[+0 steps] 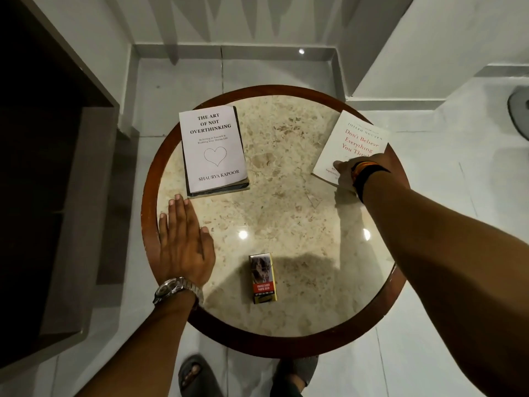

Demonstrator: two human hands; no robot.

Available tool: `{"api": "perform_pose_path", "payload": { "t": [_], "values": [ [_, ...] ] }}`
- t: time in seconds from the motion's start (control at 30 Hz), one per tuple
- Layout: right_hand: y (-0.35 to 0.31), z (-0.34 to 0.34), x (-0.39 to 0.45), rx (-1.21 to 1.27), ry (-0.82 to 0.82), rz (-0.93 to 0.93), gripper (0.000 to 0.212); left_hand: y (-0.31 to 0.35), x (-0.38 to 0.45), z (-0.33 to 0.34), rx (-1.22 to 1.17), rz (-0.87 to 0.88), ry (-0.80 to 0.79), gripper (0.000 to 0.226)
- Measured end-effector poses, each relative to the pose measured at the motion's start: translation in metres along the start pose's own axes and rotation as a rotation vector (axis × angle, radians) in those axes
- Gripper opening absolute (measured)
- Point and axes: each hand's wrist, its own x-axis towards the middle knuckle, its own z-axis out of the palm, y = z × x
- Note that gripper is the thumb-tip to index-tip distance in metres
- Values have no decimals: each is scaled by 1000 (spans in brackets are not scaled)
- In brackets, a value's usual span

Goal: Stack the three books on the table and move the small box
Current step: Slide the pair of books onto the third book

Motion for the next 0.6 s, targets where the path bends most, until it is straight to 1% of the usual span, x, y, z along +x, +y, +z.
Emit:
{"api": "perform_pose_path", "payload": {
  "t": [0.03,0.07,0.13,0.2,0.23,0.3,0.33,0.4,0.53,0.57,0.6],
  "values": [
    [-4,-4,-14,34,-63,10,41,0,0,-1,2,-1,1,72],
    [-5,-8,-24,21,-128,4,32,0,0,0,3,0,0,72],
    [-2,-13,-21,29,-228,20,27,-1,-1,0,-2,4,-1,72],
    [2,-14,-14,107,-243,52,17,-2,-1,1,-11,7,-2,72],
    [4,-14,-8,187,-235,54,15,-2,-1,1,-11,10,-3,72],
    [2,-15,-17,358,-164,70,37,-2,-1,1,-8,13,1,72],
    [1,-15,-23,389,-140,49,41,-2,-1,2,-10,12,4,71],
    [0,-17,-27,471,-158,42,38,-2,-1,2,-24,11,10,71],
    [5,-21,-30,692,-216,111,15,-2,-2,3,-31,13,14,71],
    [7,-21,-32,729,-230,127,14,-3,-2,3,-27,12,14,71],
    [10,-21,-33,746,-223,138,18,-3,-2,3,-24,12,14,71]
  ]
}}
